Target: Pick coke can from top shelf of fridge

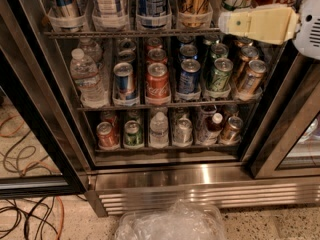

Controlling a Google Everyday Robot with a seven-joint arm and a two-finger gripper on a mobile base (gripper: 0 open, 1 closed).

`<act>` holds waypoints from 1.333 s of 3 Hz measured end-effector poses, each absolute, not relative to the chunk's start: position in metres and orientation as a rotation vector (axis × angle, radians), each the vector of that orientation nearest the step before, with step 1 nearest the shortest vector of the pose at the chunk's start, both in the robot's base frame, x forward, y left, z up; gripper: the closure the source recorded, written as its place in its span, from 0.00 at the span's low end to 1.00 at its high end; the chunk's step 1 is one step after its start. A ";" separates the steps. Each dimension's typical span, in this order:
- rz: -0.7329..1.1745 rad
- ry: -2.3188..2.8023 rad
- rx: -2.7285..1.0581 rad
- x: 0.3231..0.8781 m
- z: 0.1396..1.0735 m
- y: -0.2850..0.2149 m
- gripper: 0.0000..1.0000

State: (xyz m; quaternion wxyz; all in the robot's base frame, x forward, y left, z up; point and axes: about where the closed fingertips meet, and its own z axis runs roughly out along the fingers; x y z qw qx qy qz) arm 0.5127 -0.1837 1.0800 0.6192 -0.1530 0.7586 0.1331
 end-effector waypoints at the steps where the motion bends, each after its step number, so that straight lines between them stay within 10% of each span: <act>1: 0.306 1.745 -0.352 0.513 1.080 -0.184 0.00; 4: 0.320 1.603 -0.204 0.538 1.092 -0.188 0.46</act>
Offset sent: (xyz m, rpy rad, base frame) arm 0.0140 0.0012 0.0023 0.1377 -0.1454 -0.0398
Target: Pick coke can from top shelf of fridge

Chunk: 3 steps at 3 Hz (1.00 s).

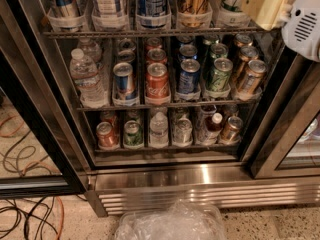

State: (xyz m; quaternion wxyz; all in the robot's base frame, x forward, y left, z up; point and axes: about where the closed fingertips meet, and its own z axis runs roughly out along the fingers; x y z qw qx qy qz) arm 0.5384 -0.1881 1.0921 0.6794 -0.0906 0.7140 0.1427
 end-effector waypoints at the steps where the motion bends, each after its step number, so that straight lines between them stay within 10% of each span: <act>1: 0.255 1.596 -0.190 0.540 1.087 -0.191 0.47; 3: 0.133 1.593 -0.172 0.544 1.073 -0.191 0.46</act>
Offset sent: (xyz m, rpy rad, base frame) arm 0.0024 -0.0053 -0.0391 -0.0938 -0.0272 -0.1485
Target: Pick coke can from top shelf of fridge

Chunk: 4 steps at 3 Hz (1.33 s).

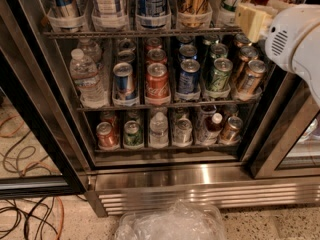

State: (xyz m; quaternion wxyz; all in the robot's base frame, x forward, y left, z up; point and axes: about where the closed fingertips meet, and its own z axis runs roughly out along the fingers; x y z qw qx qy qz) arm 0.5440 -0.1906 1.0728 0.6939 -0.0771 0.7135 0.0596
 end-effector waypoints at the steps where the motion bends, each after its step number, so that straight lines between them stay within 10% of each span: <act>1: 0.091 1.566 -0.142 0.553 1.076 -0.196 0.45; 4: 0.010 1.463 -0.084 0.577 1.085 -0.221 0.44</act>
Offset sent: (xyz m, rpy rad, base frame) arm 0.0249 -0.0322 -0.0068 0.0188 -0.1304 -0.1355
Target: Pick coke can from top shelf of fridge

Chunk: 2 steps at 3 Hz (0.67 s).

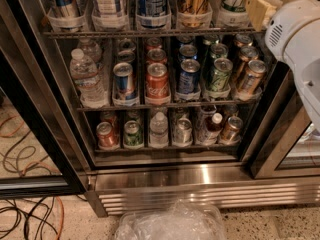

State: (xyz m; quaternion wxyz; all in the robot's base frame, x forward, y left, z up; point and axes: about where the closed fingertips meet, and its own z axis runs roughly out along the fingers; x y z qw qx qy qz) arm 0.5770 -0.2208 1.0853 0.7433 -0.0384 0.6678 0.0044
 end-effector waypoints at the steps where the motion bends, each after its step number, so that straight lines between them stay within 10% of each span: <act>1: -0.009 1.461 -0.064 0.575 1.077 -0.228 0.43; 2: -0.028 1.464 -0.043 0.573 1.070 -0.237 0.42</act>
Offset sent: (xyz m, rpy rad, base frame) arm -0.0075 -0.0326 -0.0313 0.0158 0.0073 -0.0872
